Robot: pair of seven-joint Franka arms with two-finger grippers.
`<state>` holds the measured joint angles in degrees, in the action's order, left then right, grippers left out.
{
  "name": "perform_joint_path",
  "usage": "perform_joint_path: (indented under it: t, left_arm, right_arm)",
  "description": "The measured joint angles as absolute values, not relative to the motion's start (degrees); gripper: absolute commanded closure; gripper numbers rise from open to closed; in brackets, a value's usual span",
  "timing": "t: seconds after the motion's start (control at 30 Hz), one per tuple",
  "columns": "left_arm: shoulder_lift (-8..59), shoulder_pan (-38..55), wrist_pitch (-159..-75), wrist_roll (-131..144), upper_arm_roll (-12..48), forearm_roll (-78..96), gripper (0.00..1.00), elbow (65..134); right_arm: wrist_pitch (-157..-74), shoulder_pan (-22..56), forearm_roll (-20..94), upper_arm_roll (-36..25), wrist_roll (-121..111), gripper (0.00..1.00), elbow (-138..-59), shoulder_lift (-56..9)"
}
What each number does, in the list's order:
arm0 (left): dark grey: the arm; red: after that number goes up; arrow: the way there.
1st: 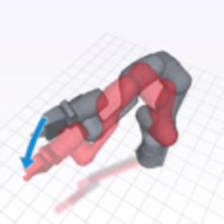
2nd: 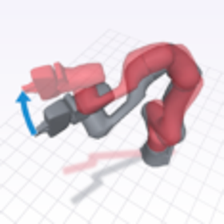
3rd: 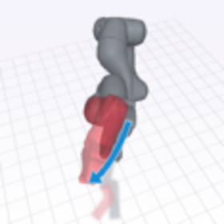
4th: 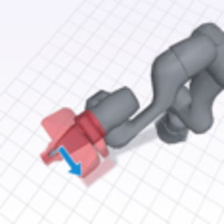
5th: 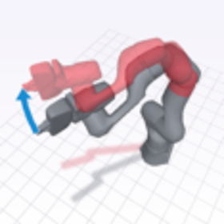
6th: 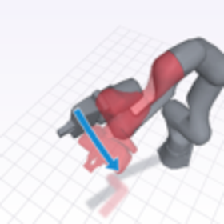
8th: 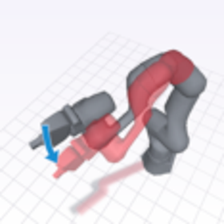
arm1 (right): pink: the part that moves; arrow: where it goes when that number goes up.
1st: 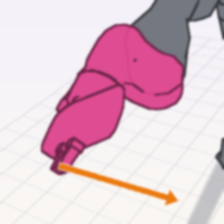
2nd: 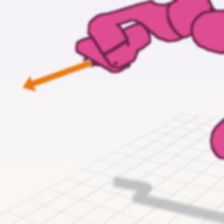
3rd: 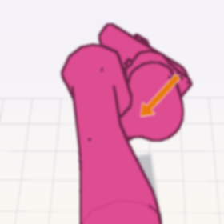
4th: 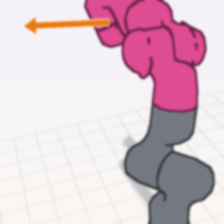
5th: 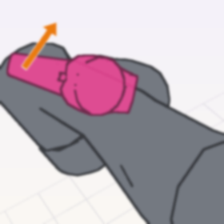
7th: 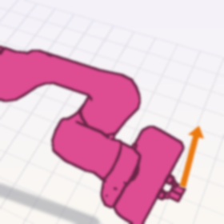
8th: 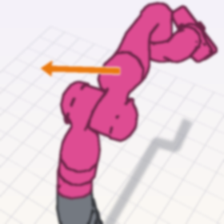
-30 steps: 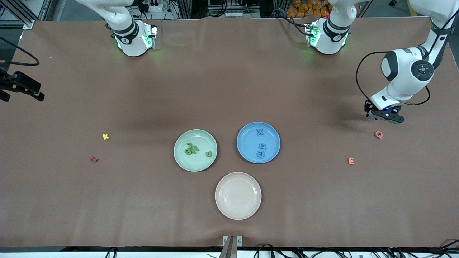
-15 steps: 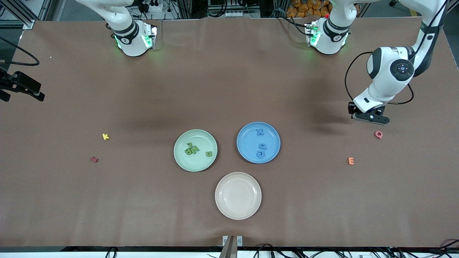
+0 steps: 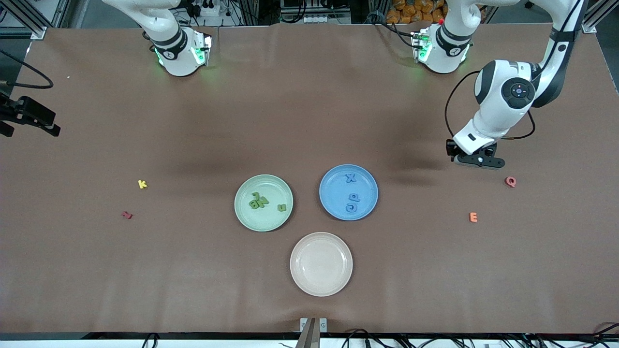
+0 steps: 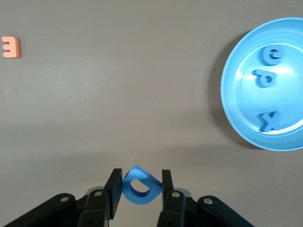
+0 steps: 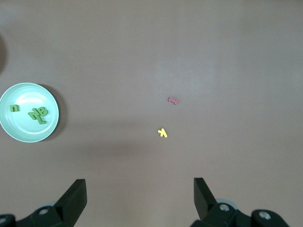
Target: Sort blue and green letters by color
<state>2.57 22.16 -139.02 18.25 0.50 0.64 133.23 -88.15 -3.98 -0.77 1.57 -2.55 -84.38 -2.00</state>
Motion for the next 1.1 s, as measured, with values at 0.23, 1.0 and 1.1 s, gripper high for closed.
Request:
perform_joint_path:
  t: [0.23, 1.0, 1.1]
  left_arm:
    - [3.5, 24.6, -138.9, 20.6, 0.6, 2.4, 1.0, 132.2]
    - [11.1, 30.8, -138.9, 31.6, 0.6, 2.4, 1.0, 124.0]
    - [11.7, 30.9, -138.7, 32.0, 0.6, 2.4, 1.0, 122.8]
  right_arm:
    - [-88.2, -4.0, -0.8, 1.6, -2.6, 0.0, -84.4, -2.0]
    - [-88.3, -4.0, -0.8, 1.6, -2.6, 0.0, -84.4, -2.0]
    - [-88.3, -4.0, -0.8, 1.6, -2.6, 0.0, -84.4, -2.0]
